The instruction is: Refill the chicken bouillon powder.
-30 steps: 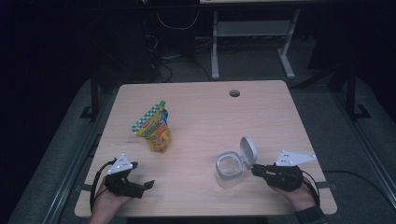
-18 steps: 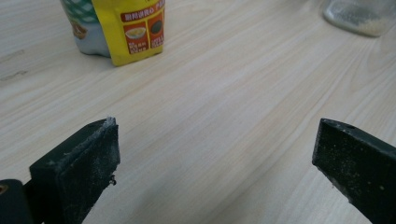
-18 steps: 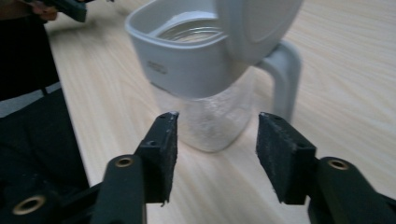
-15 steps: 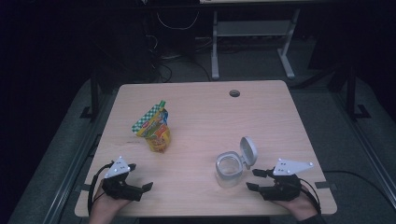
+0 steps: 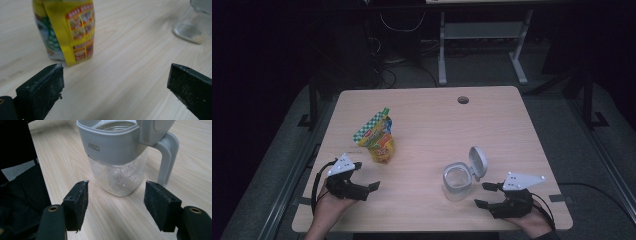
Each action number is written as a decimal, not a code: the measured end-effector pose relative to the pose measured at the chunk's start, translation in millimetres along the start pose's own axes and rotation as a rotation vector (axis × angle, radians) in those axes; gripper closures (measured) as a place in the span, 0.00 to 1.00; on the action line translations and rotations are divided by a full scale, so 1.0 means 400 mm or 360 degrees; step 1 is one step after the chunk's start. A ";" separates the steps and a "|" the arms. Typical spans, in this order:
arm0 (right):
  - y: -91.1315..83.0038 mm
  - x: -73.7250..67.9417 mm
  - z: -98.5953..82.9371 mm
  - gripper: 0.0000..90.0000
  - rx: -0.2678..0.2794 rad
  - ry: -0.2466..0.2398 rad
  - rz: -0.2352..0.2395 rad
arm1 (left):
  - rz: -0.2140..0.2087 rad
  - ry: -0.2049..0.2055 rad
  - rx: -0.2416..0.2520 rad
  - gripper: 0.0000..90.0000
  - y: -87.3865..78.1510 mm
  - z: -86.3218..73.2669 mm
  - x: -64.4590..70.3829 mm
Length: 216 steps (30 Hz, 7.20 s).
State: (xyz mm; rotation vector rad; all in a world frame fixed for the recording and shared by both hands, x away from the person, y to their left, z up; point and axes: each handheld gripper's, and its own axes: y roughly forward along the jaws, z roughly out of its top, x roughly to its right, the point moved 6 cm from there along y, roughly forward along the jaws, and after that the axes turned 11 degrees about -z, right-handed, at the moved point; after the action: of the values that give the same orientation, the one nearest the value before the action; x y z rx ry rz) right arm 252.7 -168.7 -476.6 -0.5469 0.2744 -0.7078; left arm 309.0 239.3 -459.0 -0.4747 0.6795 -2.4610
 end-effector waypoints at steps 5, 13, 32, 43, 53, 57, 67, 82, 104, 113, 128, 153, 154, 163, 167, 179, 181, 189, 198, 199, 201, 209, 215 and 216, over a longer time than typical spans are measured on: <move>0.001 -0.001 0.001 0.39 0.0006 -0.0001 0.0006 | 0.0021 0.0010 0.0064 0.00 -0.008 0.044 -0.014; 0.001 -0.002 -0.001 0.39 0.0008 -0.0004 0.0009 | 0.0055 0.0031 0.0181 0.06 -0.020 0.117 -0.057; 0.004 -0.013 -0.004 0.40 -0.0004 -0.0044 0.0035 | 0.0102 0.0081 0.0317 0.46 0.003 0.191 -0.100; 0.004 -0.015 -0.004 0.40 -0.0006 -0.0041 0.0035 | 0.0111 0.0113 0.0338 0.90 -0.009 0.192 -0.106; 0.004 -0.026 -0.001 0.40 0.0008 -0.0041 0.0038 | 0.0083 0.0154 0.0310 1.00 -0.008 0.203 -0.108; 0.002 -0.030 0.002 0.44 0.0022 -0.0042 0.0039 | 0.0061 0.0168 0.0312 1.00 -0.010 0.207 -0.102; -0.015 -0.047 0.018 0.82 0.0107 -0.0072 -0.0006 | -0.0063 0.0201 0.0282 1.00 -0.029 0.217 -0.066; -0.013 -0.108 0.074 1.00 0.0201 -0.0094 -0.0026 | -0.0361 0.0310 0.0298 1.00 -0.055 0.252 -0.007; 0.077 -0.188 0.228 1.00 0.0294 -0.0089 -0.0103 | -0.0671 0.0392 0.0339 1.00 -0.072 0.310 0.081; 0.120 -0.204 0.264 1.00 0.0313 -0.0100 -0.0133 | -0.0741 0.0415 0.0358 1.00 -0.083 0.341 0.109; 0.183 -0.223 0.335 1.00 0.0331 -0.0071 -0.0194 | -0.0849 0.0463 0.0351 1.00 -0.105 0.387 0.153; 0.270 -0.261 0.340 1.00 0.0376 -0.0102 -0.0335 | -0.0919 0.0453 0.0357 1.00 -0.103 0.408 0.185; 0.273 -0.264 0.338 1.00 0.0381 -0.0106 -0.0332 | -0.0919 0.0449 0.0353 1.00 -0.102 0.410 0.187; 0.287 -0.285 0.327 1.00 0.0411 -0.0117 -0.0318 | -0.0930 0.0430 0.0333 1.00 -0.084 0.423 0.190; 0.294 -0.290 0.323 1.00 0.0419 -0.0115 -0.0311 | -0.0941 0.0426 0.0309 1.00 -0.073 0.427 0.193; 0.304 -0.304 0.315 1.00 0.0459 -0.0139 -0.0317 | -0.0937 0.0394 0.0168 1.00 -0.039 0.457 0.209; 0.303 -0.307 0.314 1.00 0.0471 -0.0130 -0.0316 | -0.0935 0.0409 0.0149 1.00 -0.032 0.464 0.213; 0.305 -0.318 0.306 1.00 0.0522 -0.0148 -0.0336 | -0.0953 0.0432 0.0043 1.00 -0.002 0.485 0.229; 0.304 -0.324 0.305 1.00 0.0563 -0.0160 -0.0363 | -0.1023 0.0453 -0.0056 1.00 0.034 0.504 0.236; 0.304 -0.325 0.305 1.00 0.0566 -0.0169 -0.0367 | -0.1033 0.0457 -0.0069 1.00 0.038 0.506 0.238; 0.304 -0.327 0.305 1.00 0.0571 -0.0170 -0.0383 | -0.1049 0.0460 -0.0099 1.00 0.047 0.510 0.240; 0.309 -0.329 0.298 1.00 0.0585 -0.0153 -0.0394 | -0.1068 0.0454 -0.0201 1.00 0.084 0.517 0.251; 0.305 -0.328 0.297 1.00 0.0636 -0.0139 -0.0394 | -0.1067 0.0464 -0.0256 1.00 0.100 0.526 0.262; 0.304 -0.328 0.297 1.00 0.0638 -0.0135 -0.0391 | -0.1064 0.0469 -0.0266 1.00 0.103 0.527 0.264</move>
State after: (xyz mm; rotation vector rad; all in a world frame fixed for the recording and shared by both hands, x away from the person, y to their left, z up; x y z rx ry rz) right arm 271.7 42.0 -439.2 -0.2273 -0.0183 -0.9473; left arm 338.3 70.9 -291.3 -0.4586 0.9742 -3.1601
